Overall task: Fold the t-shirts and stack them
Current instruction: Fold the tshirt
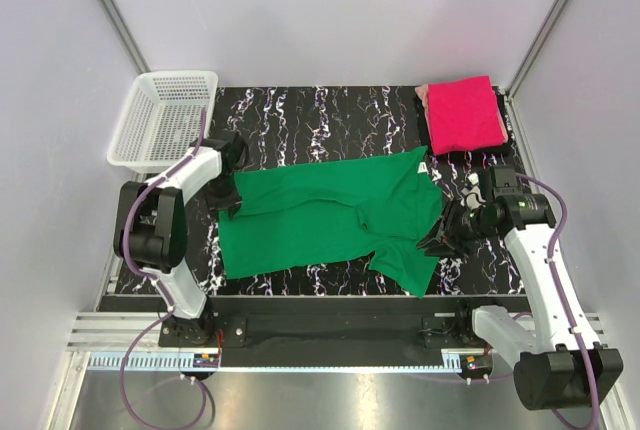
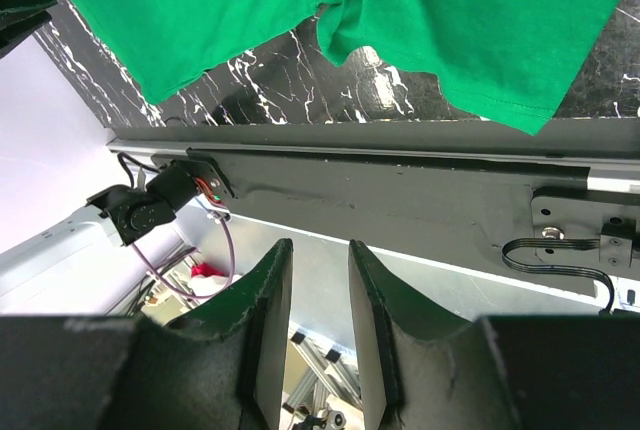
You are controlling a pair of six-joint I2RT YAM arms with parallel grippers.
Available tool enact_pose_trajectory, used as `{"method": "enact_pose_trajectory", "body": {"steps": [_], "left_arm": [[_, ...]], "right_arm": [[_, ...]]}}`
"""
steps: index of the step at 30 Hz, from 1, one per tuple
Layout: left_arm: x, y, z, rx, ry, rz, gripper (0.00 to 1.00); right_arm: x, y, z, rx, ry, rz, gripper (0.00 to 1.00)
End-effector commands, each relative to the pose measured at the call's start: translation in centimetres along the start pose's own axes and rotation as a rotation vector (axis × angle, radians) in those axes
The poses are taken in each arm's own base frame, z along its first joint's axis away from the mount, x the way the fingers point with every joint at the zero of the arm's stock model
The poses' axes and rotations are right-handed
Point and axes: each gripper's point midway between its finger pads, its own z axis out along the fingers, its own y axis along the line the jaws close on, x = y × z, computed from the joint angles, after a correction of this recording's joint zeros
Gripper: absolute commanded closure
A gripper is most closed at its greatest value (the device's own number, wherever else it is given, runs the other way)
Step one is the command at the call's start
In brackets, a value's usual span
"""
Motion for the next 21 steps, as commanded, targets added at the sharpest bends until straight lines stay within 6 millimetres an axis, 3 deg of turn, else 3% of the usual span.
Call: {"method": "enact_pose_trajectory", "body": {"steps": [1, 5, 12, 15, 21], "left_arm": [[0.4, 0.5, -0.2, -0.003, 0.018, 0.025, 0.61], [0.3, 0.5, -0.7, 0.010, 0.004, 0.012, 0.60], [-3.1, -1.5, -2.8, 0.079, -0.068, -0.024, 0.60], [-3.7, -2.1, -3.2, 0.100, -0.067, -0.035, 0.60], [-3.4, -2.3, -1.5, 0.060, -0.029, -0.021, 0.60]], "right_arm": [[-1.2, 0.6, -0.5, -0.004, -0.046, -0.037, 0.64], [-1.6, 1.0, -0.9, -0.004, -0.053, -0.056, 0.65], [-2.0, 1.7, -1.1, -0.015, -0.045, -0.067, 0.65], [-2.2, 1.7, -1.1, -0.011, -0.047, -0.070, 0.65], [-2.0, 1.5, -1.0, -0.008, -0.048, -0.072, 0.66]]}}
